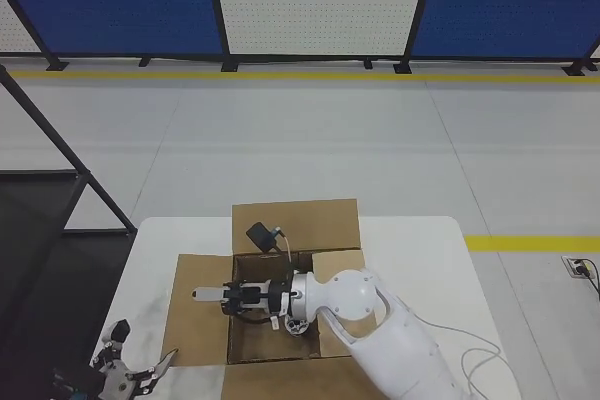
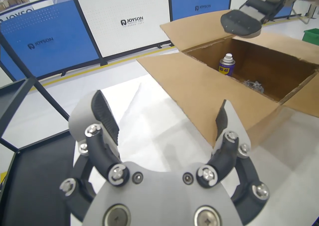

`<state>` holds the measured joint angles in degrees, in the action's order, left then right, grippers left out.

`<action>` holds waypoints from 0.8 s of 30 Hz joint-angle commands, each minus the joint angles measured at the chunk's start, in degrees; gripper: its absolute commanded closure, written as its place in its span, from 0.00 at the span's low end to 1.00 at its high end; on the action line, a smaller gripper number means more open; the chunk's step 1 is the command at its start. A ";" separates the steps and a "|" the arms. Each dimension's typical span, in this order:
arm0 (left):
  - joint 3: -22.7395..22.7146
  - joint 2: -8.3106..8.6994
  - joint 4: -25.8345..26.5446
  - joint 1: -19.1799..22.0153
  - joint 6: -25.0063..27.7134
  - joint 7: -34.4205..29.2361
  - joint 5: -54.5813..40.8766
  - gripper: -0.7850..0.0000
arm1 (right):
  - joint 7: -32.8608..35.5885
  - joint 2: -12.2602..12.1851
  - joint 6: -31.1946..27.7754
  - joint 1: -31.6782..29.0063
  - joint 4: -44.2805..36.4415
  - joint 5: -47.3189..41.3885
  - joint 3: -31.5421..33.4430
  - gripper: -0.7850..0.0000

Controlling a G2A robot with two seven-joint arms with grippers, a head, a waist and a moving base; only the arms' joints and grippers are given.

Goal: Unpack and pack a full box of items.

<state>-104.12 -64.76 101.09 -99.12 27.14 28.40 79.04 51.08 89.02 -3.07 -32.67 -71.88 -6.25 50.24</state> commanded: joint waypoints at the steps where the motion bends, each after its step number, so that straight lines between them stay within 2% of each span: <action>1: -0.43 0.01 0.53 -0.63 -0.07 0.67 0.08 0.00 | 0.11 0.11 -0.09 0.32 0.49 -0.21 -0.18 0.00; 24: -2.11 -0.14 1.21 -2.38 0.37 4.16 -3.13 0.00 | 0.31 0.93 -0.98 2.06 3.66 -1.20 -1.17 0.00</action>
<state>-106.22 -64.88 102.28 -101.48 27.49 32.53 76.03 51.35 89.94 -4.05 -30.64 -68.29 -7.38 49.07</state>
